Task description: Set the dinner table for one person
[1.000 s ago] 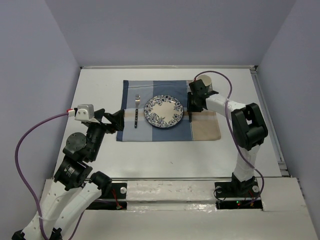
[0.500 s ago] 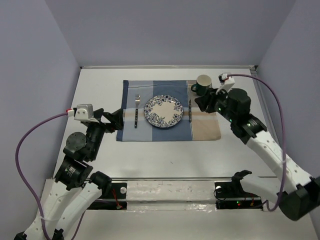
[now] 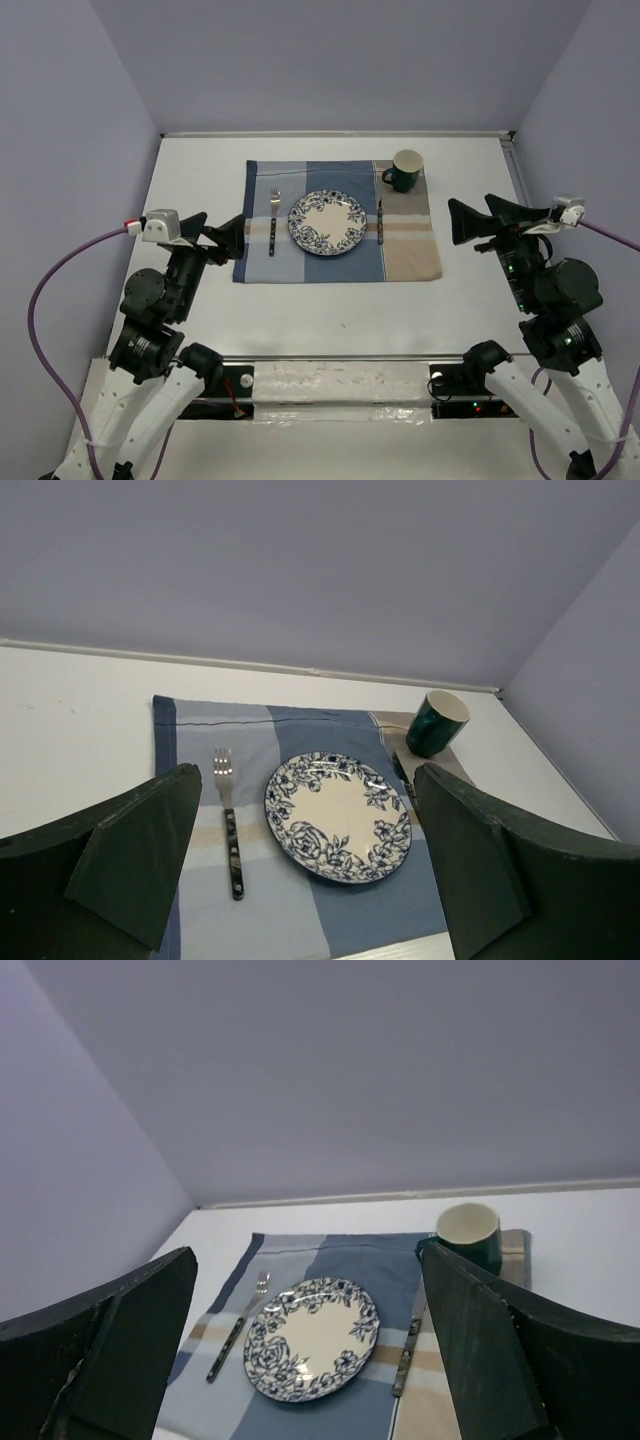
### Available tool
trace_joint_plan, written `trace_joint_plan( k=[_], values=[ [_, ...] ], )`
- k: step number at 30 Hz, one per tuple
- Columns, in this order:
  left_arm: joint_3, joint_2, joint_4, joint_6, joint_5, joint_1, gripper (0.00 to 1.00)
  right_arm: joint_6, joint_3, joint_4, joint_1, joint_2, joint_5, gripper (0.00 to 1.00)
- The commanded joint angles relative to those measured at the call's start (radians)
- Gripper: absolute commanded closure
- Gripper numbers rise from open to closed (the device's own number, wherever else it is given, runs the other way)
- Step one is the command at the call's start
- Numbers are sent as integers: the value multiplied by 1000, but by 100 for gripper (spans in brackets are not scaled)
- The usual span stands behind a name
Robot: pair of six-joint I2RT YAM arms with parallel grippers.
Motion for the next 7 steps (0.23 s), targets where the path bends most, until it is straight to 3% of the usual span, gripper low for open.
trace_joint_plan(
  k=[1,7],
  values=[
    [16,-23,72,-3,36,5,1,-5,-35,18,6,-22,68,0],
    [4,23,84,-23,116,5,1,35,-51,15,6,55,17,0]
  ],
)
